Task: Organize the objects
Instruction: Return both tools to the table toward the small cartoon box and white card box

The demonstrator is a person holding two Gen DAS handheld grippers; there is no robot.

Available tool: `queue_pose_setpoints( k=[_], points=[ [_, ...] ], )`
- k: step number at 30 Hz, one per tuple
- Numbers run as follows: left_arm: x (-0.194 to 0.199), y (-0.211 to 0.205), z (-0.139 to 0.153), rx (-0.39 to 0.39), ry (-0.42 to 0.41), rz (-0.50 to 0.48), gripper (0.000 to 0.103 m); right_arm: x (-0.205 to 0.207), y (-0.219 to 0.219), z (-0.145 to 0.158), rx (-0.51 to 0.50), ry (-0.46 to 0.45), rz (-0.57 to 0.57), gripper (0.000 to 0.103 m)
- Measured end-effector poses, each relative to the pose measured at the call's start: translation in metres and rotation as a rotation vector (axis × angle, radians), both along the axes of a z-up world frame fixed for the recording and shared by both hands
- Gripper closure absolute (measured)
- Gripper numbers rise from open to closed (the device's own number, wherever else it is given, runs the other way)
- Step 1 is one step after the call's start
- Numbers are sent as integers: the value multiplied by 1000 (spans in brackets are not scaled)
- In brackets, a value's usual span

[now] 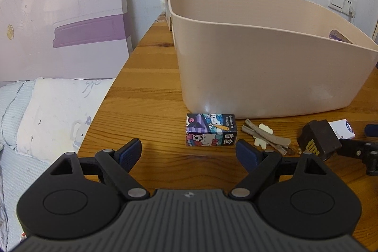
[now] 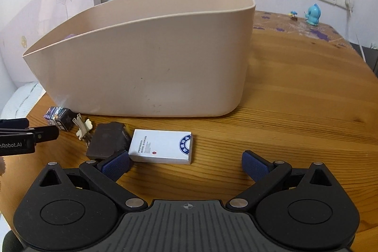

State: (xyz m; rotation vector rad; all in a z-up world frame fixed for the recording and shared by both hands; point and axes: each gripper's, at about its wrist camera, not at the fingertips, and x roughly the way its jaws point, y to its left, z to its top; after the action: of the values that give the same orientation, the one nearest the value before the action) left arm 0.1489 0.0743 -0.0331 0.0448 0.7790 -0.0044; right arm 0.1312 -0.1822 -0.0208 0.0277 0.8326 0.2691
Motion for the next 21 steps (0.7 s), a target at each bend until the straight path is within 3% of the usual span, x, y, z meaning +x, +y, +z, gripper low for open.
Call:
queue_pose_setpoints(
  k=[21],
  points=[
    [21,-6,-12,-25,8,42,15,-2,17,-7,-72,-40,37,0]
  ],
)
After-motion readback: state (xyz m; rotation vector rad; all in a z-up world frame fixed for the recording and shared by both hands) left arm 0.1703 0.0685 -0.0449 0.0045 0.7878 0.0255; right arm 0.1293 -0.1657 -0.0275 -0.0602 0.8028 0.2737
